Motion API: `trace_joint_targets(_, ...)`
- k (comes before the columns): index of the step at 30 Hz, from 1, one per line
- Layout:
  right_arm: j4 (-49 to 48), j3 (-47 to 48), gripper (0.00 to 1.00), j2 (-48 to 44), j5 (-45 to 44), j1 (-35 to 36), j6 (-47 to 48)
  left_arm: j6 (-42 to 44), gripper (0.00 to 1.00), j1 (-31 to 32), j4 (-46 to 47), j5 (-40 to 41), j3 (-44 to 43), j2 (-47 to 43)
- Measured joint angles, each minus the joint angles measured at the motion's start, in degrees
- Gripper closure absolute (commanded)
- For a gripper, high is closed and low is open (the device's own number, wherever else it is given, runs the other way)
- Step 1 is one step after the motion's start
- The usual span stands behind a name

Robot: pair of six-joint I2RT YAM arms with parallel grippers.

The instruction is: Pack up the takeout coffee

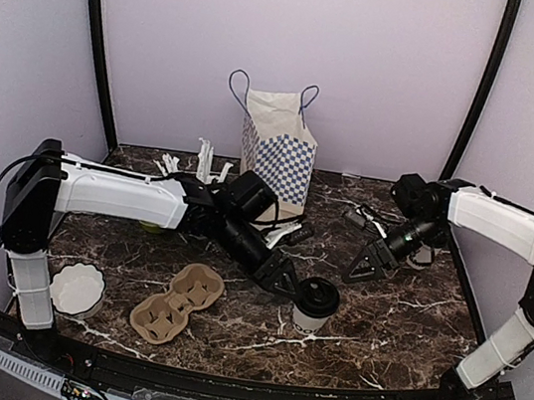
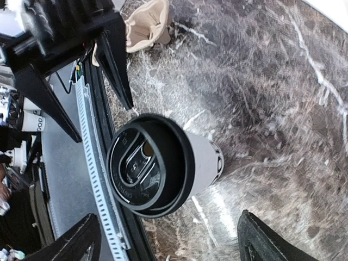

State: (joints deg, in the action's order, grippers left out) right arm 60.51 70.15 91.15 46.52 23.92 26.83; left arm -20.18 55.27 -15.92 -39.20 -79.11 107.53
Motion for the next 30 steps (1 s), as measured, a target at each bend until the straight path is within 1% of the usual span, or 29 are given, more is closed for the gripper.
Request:
trace_joint_targets(5, -1.8, -5.1, 0.04, -3.8, -1.8, 1.6, 0.7, -0.2, 0.43, -0.9, 0.3, 1.6, -1.5, -0.1)
trace_joint_targets(10, -5.9, -8.7, 0.04, -7.8, -5.8, 6.5, 0.7, -3.5, 0.46, -3.3, 5.8, 2.1, -1.5, 0.0)
trace_joint_targets(13, -7.8, -8.8, 0.04, -7.4, -7.8, 8.5, 0.1, -5.7, 0.48, -4.5, 10.0, 1.2, -1.5, 0.4)
trace_joint_targets(19, -10.0, -8.8, 0.05, -4.7, -10.7, 8.7, -1.2, -8.1, 0.5, -4.5, 14.3, -0.9, -1.5, 3.7)
trace_joint_targets(25, -10.1, -8.0, 0.05, -2.9, -10.8, 9.0, -1.6, -9.0, 0.52, -4.1, 15.5, -2.0, -1.5, 6.8)
trace_joint_targets(30, -10.1, -7.9, 0.06, -1.9, -11.2, 9.2, -1.6, -9.0, 0.57, -3.7, 16.4, -2.2, -1.4, 7.9)
